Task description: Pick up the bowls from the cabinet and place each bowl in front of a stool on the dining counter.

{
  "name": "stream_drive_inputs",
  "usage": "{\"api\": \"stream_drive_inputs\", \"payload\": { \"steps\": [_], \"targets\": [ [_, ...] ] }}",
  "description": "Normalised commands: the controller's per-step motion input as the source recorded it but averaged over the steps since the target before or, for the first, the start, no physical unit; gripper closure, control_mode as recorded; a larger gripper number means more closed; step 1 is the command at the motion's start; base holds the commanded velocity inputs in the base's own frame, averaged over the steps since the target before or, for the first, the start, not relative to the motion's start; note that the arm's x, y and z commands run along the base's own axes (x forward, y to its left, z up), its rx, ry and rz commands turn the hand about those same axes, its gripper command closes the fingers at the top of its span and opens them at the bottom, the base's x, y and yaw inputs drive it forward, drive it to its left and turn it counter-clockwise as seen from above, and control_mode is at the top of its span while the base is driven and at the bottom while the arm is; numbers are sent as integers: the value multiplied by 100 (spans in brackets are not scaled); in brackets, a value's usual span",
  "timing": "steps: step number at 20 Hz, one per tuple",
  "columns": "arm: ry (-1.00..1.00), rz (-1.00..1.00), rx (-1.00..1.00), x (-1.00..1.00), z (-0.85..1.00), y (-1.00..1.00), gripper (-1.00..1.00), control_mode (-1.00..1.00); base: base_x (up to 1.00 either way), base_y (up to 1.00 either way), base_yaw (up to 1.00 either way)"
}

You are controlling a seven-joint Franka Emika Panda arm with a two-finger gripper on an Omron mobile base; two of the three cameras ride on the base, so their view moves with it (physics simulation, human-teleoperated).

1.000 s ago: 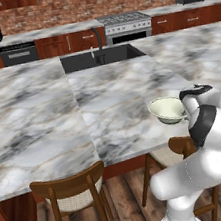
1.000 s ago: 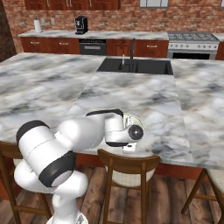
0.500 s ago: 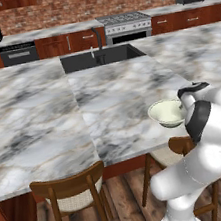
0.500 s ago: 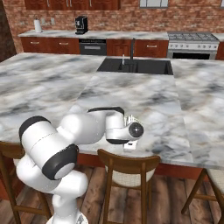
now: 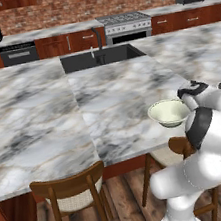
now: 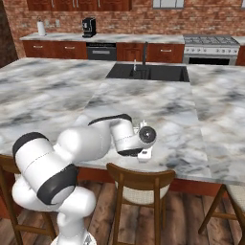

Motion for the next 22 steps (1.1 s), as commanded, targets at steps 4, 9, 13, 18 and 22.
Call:
{"api": "stream_drive_inputs", "payload": {
  "steps": [4,9,13,18,22],
  "targets": [
    [15,0,-12,-17,67,-11,-100,-100,0,0,0],
    [12,2,-11,-22,77,0,-100,-100,0,0,0],
    [7,9,-11,-27,75,8,-100,-100,0,0,0],
    [4,19,-10,-59,66,40,-100,-100,0,0,0],
    [2,23,-9,-57,79,59,-100,-100,0,0,0]
  ]
}}
